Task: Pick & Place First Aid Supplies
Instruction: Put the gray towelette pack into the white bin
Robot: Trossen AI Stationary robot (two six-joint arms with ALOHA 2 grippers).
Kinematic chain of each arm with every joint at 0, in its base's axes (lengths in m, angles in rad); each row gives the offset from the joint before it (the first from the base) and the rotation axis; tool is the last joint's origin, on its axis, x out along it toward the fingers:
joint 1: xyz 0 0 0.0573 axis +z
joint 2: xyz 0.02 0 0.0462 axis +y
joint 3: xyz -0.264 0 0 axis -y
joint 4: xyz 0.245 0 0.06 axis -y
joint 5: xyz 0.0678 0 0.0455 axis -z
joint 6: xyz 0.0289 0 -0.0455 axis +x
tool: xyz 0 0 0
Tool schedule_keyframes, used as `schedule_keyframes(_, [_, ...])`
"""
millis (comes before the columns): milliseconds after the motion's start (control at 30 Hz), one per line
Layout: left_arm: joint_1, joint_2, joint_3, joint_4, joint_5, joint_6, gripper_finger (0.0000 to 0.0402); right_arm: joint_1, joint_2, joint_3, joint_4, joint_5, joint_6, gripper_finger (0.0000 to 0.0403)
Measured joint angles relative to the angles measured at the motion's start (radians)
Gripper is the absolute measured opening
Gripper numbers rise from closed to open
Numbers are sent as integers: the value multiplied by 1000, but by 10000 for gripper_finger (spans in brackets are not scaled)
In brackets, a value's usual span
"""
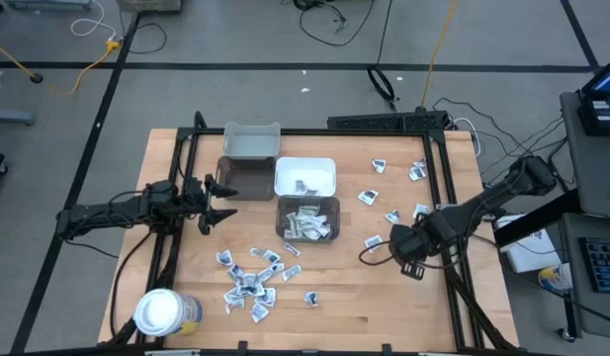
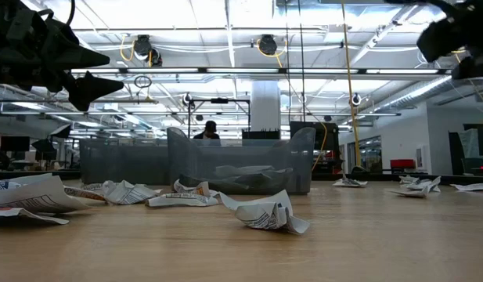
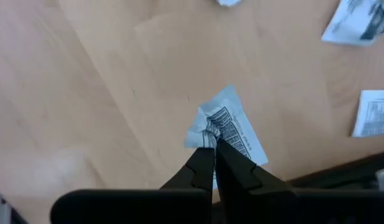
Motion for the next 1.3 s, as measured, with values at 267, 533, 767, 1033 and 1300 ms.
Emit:
schedule_keyframes(267, [0, 0, 0, 0, 0, 0, 310, -101, 39, 38, -13, -52, -112, 1])
schedule_keyframes(533, [0, 0, 0, 0, 0, 0, 310, -311, 154, 175, -32, -52, -345, 0])
schedule_keyframes(767, [0, 0, 0, 0, 0, 0, 310, -507, 301, 362, -85, -52, -520, 0])
schedule_keyframes(1033, [0, 0, 0, 0, 0, 0, 310, -675, 521, 658, -125, -53, -664, 0])
schedule_keyframes(1300, [0, 0, 0, 0, 0, 0, 310, -773, 751, 1001, -173, -53, -733, 0])
